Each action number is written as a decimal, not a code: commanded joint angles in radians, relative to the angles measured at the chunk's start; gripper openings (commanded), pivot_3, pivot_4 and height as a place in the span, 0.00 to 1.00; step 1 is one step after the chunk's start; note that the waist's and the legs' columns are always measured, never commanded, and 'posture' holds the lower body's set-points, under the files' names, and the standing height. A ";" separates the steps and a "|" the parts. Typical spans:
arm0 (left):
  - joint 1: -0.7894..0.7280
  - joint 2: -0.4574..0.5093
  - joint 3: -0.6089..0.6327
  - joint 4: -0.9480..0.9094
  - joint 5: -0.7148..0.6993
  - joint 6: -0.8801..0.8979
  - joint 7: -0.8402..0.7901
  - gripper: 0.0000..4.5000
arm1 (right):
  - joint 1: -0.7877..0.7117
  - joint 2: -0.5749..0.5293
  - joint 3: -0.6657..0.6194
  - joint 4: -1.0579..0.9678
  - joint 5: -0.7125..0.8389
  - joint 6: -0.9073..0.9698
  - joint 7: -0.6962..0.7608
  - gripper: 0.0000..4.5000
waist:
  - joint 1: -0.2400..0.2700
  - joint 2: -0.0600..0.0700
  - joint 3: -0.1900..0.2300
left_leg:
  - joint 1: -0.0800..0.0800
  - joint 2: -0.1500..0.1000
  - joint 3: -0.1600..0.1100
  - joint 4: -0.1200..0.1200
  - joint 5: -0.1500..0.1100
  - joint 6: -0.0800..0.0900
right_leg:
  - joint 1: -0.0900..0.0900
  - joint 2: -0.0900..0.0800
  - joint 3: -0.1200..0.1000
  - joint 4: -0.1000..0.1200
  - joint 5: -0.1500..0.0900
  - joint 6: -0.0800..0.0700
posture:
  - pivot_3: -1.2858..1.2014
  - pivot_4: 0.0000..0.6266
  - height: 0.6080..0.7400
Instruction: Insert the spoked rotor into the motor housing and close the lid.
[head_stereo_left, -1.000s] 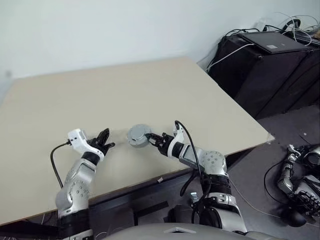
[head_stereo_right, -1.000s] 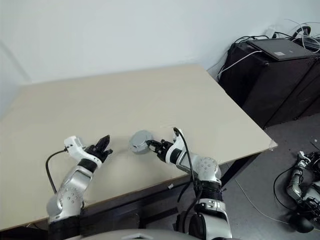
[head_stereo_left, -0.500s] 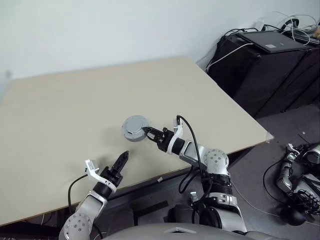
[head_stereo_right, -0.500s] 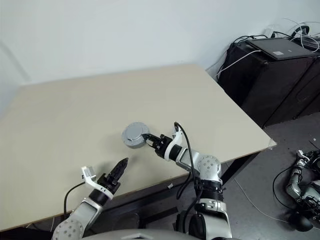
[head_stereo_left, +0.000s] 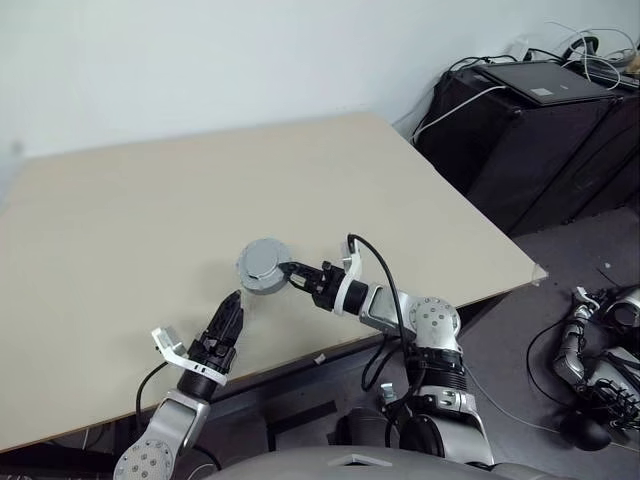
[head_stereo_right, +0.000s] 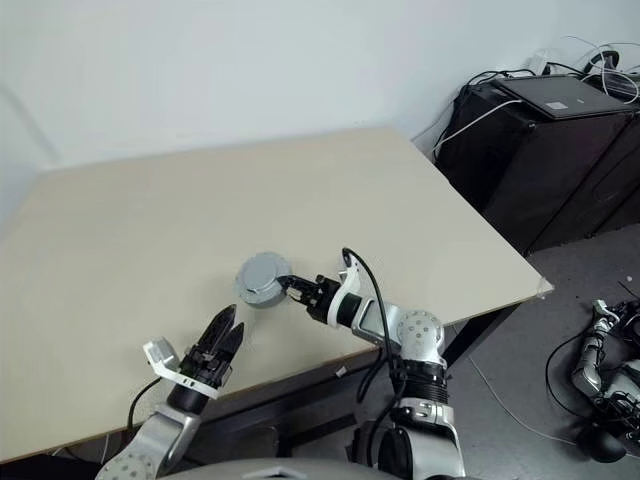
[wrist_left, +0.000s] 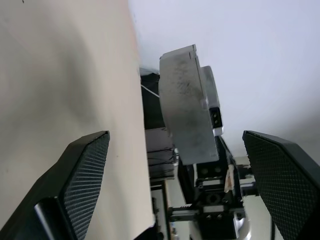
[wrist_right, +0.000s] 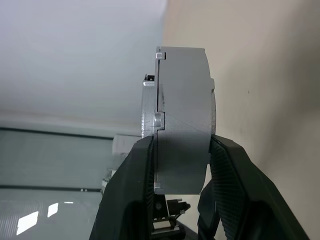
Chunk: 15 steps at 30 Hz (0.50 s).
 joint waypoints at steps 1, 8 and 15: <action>-0.001 -0.059 -0.026 -0.007 -0.061 0.009 0.005 1.00 | 0.084 0.075 0.049 -0.058 0.048 0.037 0.016 0.29 | 0.000 0.000 0.000 | 0.000 0.000 0.000 0.000 0.000 0.000 | 0.000 0.000 0.000 0.000 0.000 0.000 | 0.52 0.00 1.00; 0.007 -0.069 -0.062 -0.007 -0.092 -0.016 0.014 1.00 | 0.097 0.070 0.060 -0.067 0.057 0.090 0.017 0.29 | 0.000 0.000 0.000 | 0.000 0.000 0.000 0.000 0.000 0.000 | 0.000 0.000 0.000 -0.001 0.000 0.000 | 0.52 0.00 1.00; 0.019 -0.070 -0.093 -0.011 -0.098 -0.030 0.009 1.00 | 0.103 0.062 0.078 -0.071 0.072 0.133 0.026 0.29 | -0.001 0.000 0.000 | 0.000 0.000 0.000 0.000 0.000 0.000 | 0.000 0.000 0.000 -0.001 0.000 0.000 | 0.52 0.00 1.00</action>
